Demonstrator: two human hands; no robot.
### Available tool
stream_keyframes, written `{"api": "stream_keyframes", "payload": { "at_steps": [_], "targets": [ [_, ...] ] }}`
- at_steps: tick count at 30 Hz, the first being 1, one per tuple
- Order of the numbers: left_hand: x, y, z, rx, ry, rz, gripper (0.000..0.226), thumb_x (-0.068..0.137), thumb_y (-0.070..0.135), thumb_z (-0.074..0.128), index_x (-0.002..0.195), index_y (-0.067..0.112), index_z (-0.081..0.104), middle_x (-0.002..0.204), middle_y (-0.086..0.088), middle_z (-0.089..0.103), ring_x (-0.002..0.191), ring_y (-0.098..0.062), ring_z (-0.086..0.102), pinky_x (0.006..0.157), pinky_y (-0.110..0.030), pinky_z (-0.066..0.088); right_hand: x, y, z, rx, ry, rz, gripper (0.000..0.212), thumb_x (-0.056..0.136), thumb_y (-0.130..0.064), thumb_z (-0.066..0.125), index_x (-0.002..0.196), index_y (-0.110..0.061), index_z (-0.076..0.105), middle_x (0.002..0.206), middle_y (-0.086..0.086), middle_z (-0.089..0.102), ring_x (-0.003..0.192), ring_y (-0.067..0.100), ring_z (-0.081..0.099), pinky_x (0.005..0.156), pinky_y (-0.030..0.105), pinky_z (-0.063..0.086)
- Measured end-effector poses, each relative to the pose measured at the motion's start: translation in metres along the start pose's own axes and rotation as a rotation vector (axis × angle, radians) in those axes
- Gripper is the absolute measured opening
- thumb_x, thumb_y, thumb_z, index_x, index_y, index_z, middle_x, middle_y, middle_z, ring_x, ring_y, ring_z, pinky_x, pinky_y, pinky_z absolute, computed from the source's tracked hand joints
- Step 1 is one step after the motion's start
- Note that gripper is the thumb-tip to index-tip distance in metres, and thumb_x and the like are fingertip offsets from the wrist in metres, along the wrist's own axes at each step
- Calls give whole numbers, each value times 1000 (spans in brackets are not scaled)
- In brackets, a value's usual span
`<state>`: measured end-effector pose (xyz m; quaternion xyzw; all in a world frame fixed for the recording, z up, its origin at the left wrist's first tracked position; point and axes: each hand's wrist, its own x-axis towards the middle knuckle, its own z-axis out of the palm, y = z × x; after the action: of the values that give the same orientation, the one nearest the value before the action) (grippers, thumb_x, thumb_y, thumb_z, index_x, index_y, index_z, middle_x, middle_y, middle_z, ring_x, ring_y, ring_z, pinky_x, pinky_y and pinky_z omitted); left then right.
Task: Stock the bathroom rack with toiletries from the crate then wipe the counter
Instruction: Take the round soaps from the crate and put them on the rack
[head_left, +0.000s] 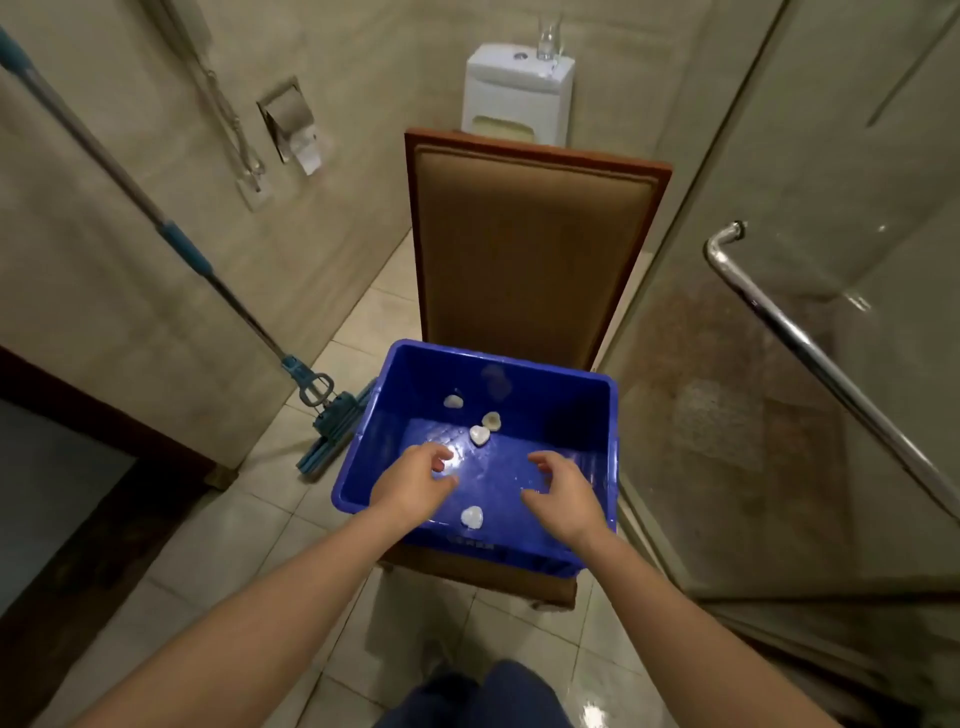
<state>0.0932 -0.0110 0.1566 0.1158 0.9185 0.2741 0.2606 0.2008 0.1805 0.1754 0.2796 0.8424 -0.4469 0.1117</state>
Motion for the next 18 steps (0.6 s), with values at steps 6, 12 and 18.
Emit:
{"api": "stream_keyframes", "payload": {
  "at_steps": [6,12,18],
  "targets": [
    [46,-27,26,46,-165,-47,40,87,40,67,124,32,54,120,8,56,98,-12,59,81,-31,51,42,19,30,-8,-59,94,50,89,-19,65,136,-25,48,139,1,47,112,14,55,88,30,51],
    [93,-45,66,77,-335,-114,47,87,38,67,131,30,49,128,2,50,104,-16,58,87,-32,50,103,45,55,-60,-150,166,49,89,-18,63,135,-25,48,138,2,47,103,14,55,80,27,49],
    [131,-64,111,112,-485,-156,46,86,36,67,129,29,52,129,-2,48,108,-21,58,93,-36,48,158,71,81,-91,-215,230,49,88,-17,61,136,-22,50,136,2,48,99,15,57,82,33,51]
  ]
}}
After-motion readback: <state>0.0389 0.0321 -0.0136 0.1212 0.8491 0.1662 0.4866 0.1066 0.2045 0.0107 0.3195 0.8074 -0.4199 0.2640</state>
